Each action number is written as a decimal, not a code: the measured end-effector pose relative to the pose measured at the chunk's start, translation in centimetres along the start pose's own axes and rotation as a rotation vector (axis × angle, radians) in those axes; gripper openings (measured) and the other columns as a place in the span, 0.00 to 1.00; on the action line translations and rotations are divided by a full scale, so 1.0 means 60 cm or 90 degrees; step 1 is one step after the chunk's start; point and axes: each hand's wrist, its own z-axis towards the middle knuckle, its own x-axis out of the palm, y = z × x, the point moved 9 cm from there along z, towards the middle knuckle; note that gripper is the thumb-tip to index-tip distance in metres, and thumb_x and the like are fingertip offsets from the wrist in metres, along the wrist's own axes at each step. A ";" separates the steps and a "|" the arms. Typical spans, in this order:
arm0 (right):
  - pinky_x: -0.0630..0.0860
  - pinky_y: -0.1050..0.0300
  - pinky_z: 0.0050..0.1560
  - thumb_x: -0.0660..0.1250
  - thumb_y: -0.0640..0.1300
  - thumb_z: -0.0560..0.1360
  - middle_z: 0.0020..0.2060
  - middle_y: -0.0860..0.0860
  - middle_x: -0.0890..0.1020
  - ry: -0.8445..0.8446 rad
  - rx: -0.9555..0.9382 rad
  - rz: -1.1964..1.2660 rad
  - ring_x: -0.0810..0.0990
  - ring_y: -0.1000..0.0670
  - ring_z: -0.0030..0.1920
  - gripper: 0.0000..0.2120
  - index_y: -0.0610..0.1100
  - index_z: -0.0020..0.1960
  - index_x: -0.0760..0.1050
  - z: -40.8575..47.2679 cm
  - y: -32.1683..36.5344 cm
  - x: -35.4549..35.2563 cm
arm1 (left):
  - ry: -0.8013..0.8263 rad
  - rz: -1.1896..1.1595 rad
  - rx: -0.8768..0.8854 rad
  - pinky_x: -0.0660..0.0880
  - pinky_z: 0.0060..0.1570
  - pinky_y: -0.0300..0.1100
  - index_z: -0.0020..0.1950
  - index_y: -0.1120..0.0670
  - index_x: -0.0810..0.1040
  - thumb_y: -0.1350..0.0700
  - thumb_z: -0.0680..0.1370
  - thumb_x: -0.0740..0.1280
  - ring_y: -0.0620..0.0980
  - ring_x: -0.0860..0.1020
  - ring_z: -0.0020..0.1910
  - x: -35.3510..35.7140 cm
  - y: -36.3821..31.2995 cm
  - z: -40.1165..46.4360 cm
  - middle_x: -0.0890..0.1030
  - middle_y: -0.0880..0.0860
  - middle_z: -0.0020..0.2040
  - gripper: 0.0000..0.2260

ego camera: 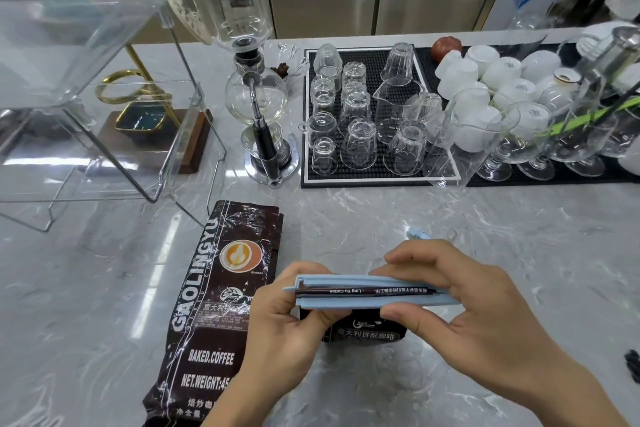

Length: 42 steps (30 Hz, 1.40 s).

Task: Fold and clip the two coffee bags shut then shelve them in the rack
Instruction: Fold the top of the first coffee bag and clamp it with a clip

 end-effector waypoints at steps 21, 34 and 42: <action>0.75 0.74 0.45 0.72 0.51 0.70 0.45 0.58 0.85 -0.041 -0.062 0.051 0.84 0.61 0.47 0.14 0.57 0.53 0.73 0.013 0.014 0.021 | -0.030 -0.029 -0.058 0.76 0.36 0.36 0.40 0.63 0.80 0.53 0.67 0.76 0.44 0.81 0.35 -0.003 0.000 -0.003 0.83 0.51 0.35 0.14; 0.76 0.74 0.43 0.69 0.57 0.69 0.47 0.61 0.84 -0.065 -0.056 0.036 0.84 0.63 0.45 0.13 0.56 0.51 0.73 0.015 0.015 0.018 | -0.011 0.021 -0.059 0.78 0.46 0.50 0.44 0.55 0.84 0.54 0.63 0.79 0.52 0.83 0.44 -0.019 -0.008 -0.003 0.84 0.54 0.44 0.13; 0.75 0.76 0.44 0.69 0.58 0.69 0.47 0.60 0.84 -0.066 -0.053 0.054 0.83 0.65 0.47 0.13 0.57 0.52 0.73 0.013 0.014 0.017 | -0.084 -0.050 0.004 0.79 0.48 0.45 0.48 0.47 0.85 0.41 0.63 0.78 0.52 0.84 0.44 -0.077 -0.038 -0.009 0.87 0.54 0.43 0.17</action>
